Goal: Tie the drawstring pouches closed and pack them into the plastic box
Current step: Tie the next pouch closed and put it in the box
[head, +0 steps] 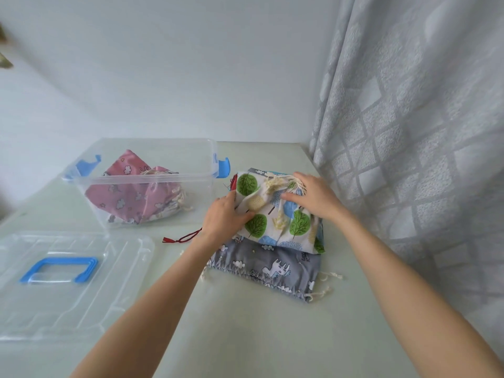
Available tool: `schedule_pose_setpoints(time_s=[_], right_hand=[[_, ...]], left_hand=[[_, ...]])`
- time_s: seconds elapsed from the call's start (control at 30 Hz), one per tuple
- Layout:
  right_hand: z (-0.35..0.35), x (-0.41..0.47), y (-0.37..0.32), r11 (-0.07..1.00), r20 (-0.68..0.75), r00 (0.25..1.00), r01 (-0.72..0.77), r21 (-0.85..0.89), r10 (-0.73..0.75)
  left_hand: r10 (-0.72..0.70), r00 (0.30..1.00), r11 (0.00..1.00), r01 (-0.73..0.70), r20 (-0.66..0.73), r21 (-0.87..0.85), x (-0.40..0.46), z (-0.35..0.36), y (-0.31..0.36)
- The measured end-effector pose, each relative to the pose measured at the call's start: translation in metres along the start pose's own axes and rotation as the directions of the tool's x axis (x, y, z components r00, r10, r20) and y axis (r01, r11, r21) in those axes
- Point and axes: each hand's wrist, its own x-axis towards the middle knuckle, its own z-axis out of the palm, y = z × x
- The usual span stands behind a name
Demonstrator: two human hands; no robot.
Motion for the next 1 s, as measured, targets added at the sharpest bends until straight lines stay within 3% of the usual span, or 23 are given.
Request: schedule_pose_setpoints(time_s=[0.13, 0.27, 0.47, 0.63, 0.8, 0.9, 1.0], right_hand=[[-0.033, -0.011, -0.027, 0.992, -0.062, 0.99, 0.127, -0.018, -0.127], [-0.055, 0.008, -0.07, 0.96, -0.13, 0.965, 0.244, 0.138, -0.227], [-0.037, 0.082, -0.157, 0.899, -0.238, 0.9, 0.408, 0.16, -0.366], [0.004, 0.143, -0.199, 0.885, -0.263, 0.874, 0.45, 0.121, -0.408], [0.051, 0.173, -0.214, 0.909, -0.089, 0.919, 0.393, 0.138, -0.384], [0.071, 0.183, -0.213, 0.942, 0.152, 0.934, 0.304, 0.14, -0.324], [0.091, 0.185, -0.209, 0.97, 0.338, 0.91, 0.237, 0.048, -0.239]], left_hand=[[0.183, 0.959, 0.969, -0.213, -0.218, -0.122, -0.021, -0.029, 0.014], [0.287, 0.872, 0.909, -0.378, -0.397, -0.173, -0.03, -0.085, 0.008], [0.214, 0.806, 0.914, -0.365, -0.552, -0.177, -0.007, -0.171, -0.043], [0.206, 0.8, 0.941, -0.321, -0.563, -0.112, 0.019, -0.212, -0.089], [0.098, 0.876, 0.992, -0.125, -0.472, -0.026, 0.025, -0.222, -0.131], [-0.006, 0.941, 0.995, 0.038, -0.339, 0.089, 0.025, -0.225, -0.149], [-0.074, 0.954, 0.96, 0.146, -0.291, 0.237, 0.029, -0.222, -0.158]])
